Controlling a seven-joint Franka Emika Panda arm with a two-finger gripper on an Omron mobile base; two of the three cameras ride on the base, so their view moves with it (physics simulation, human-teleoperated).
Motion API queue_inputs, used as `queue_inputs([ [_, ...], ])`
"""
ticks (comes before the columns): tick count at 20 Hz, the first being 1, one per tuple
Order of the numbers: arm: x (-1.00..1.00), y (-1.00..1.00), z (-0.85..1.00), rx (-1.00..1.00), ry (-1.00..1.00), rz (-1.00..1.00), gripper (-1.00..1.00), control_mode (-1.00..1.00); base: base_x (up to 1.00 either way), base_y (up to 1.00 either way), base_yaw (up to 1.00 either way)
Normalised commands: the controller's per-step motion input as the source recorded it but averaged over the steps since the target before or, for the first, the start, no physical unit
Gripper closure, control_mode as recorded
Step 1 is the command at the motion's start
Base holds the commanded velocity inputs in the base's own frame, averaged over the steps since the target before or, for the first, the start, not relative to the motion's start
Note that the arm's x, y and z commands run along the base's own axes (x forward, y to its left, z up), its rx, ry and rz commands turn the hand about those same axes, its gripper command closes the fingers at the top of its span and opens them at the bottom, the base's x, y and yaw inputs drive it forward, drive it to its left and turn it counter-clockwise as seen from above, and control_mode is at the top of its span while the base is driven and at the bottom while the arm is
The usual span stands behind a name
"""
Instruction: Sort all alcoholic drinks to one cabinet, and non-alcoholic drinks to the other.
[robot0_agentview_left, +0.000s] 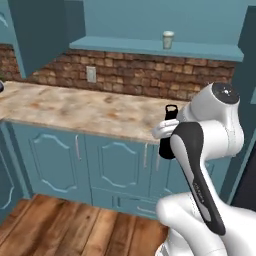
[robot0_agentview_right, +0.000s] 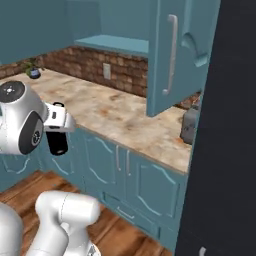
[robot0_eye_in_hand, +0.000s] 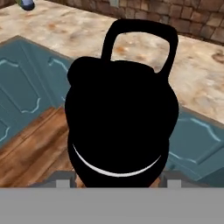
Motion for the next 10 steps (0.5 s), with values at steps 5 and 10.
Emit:
queue_inputs([
  [5,0.00,0.00,0.00,0.00,0.00,0.00,1.00,1.00,0.84,0.68,-0.63],
  [10,0.00,0.00,0.00,0.00,0.00,0.00,1.00,1.00,0.79,0.63,-0.61],
])
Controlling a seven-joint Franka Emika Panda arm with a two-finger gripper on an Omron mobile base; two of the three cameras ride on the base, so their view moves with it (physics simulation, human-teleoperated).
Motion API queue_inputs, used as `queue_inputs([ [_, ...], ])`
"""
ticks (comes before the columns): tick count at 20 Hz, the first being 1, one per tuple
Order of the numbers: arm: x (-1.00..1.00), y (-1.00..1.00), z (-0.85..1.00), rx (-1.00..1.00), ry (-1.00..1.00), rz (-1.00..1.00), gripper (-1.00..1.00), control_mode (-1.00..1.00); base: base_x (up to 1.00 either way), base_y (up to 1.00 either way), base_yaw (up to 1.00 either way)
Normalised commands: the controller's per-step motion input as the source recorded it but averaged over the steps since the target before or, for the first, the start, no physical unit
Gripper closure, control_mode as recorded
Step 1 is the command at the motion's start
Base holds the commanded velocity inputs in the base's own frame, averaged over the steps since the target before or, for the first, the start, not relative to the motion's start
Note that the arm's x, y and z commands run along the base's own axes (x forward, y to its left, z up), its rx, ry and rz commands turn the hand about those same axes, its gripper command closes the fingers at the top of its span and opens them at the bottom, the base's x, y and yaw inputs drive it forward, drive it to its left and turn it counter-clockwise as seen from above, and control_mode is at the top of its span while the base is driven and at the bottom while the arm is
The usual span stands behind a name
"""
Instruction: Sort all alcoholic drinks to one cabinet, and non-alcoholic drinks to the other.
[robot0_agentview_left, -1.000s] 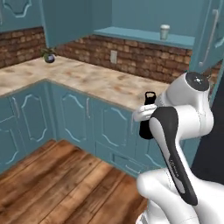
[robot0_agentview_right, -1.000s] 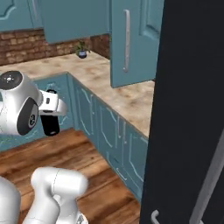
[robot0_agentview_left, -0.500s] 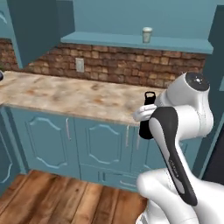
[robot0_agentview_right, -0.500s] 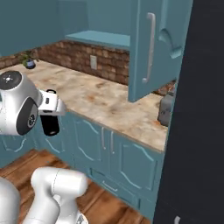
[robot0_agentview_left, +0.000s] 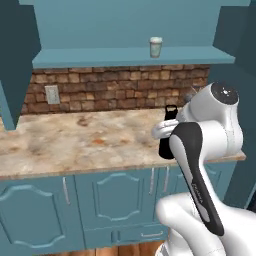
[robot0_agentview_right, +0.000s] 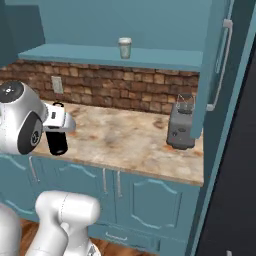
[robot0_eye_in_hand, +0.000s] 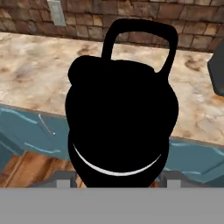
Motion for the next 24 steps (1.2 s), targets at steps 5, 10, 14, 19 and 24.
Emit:
queue_inputs([
  [5,0.00,0.00,0.00,0.00,0.00,0.00,1.00,1.00,0.98,0.55,-0.47],
  [10,0.00,0.00,0.00,0.00,0.00,0.00,1.00,1.00,0.44,0.45,-0.21],
  [14,0.00,0.00,0.00,0.00,0.00,0.00,1.00,1.00,-0.11,0.35,0.01],
  [19,-0.01,0.10,0.27,-0.05,-0.13,0.02,1.00,-1.00,0.00,0.08,0.02],
  [24,-0.17,0.08,0.96,-0.07,-0.29,0.00,1.00,-1.00,0.00,0.00,0.00],
])
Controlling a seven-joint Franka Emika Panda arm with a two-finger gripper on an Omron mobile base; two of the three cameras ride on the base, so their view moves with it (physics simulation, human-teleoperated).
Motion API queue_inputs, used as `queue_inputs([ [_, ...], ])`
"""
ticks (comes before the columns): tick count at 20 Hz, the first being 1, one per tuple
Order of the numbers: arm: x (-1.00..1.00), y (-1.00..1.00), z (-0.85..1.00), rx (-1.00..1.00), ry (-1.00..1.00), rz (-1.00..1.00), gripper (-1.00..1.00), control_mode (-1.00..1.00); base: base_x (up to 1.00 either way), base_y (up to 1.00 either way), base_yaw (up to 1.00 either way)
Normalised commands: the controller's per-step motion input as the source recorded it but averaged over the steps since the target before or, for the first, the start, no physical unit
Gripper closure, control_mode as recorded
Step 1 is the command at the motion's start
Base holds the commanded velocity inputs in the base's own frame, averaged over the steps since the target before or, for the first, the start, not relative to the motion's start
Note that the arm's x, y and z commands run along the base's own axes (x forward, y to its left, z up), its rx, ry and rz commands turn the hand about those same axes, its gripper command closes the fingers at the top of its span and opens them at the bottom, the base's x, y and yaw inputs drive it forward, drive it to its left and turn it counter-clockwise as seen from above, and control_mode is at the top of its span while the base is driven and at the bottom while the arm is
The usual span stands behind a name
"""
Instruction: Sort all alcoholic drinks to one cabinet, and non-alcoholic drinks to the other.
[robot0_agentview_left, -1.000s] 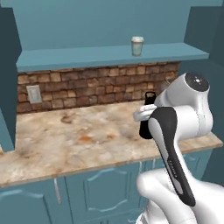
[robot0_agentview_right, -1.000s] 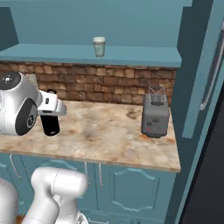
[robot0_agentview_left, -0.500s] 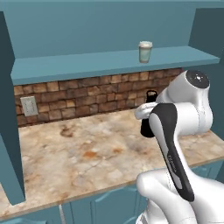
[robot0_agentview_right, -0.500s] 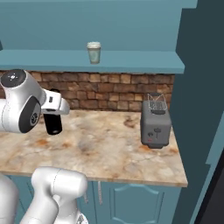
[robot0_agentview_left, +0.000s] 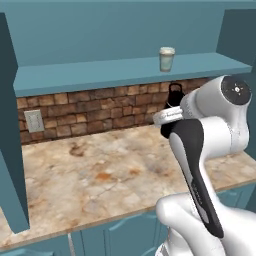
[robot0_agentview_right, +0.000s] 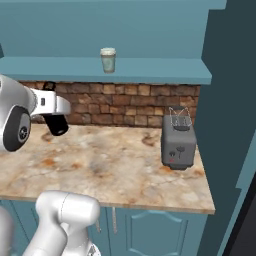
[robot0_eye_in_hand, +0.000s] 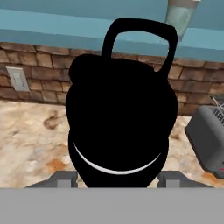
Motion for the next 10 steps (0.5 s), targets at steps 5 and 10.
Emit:
queue_inputs([
  [5,-0.12,0.00,0.99,0.01,-0.10,0.00,1.00,-1.00,0.00,0.00,0.00],
  [10,0.24,0.03,0.63,0.01,-0.01,-0.03,1.00,-1.00,0.00,0.00,0.00],
])
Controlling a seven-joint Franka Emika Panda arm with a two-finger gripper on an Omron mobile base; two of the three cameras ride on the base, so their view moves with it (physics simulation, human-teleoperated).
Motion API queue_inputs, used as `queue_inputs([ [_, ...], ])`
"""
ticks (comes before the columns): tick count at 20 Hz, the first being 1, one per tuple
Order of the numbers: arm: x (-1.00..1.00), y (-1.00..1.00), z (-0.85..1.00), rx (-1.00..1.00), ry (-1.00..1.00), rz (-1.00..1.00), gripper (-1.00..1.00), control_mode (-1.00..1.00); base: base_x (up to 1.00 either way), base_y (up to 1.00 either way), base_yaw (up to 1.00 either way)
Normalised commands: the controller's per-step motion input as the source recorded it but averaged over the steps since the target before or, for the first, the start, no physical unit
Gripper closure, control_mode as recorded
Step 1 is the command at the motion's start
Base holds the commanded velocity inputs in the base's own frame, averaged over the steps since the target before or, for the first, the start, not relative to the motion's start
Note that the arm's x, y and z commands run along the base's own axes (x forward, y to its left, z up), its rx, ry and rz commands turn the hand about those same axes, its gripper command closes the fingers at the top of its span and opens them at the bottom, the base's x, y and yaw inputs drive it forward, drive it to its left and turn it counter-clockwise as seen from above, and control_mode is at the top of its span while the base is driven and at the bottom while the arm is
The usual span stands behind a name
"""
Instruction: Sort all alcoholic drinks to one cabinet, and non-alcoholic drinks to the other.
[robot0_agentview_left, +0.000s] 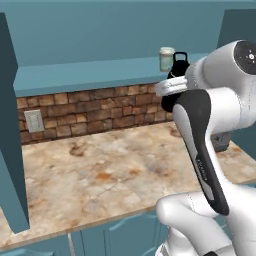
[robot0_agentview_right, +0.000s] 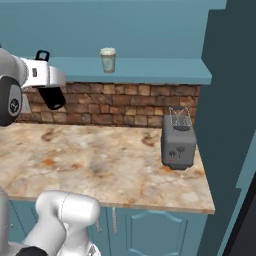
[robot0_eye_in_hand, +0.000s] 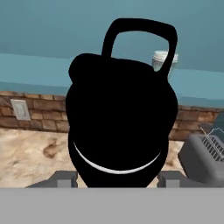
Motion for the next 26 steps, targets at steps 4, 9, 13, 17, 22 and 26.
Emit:
queue_inputs([
  [4,0.78,0.11,0.25,0.00,0.00,-0.09,1.00,-1.00,0.00,0.00,0.00],
  [9,0.78,0.00,0.19,0.00,0.00,-0.06,1.00,-1.00,0.00,0.00,0.00],
  [13,0.84,0.00,0.00,0.00,-0.01,0.00,1.00,-1.00,0.00,0.00,0.00],
  [17,0.91,0.00,0.01,0.04,0.00,0.00,1.00,-1.00,0.00,0.00,0.00],
  [22,0.85,0.00,0.00,0.05,0.00,0.03,1.00,-1.00,0.00,0.00,0.00],
  [26,0.86,0.00,-0.27,0.00,0.00,0.04,1.00,-1.00,0.00,0.00,0.00],
])
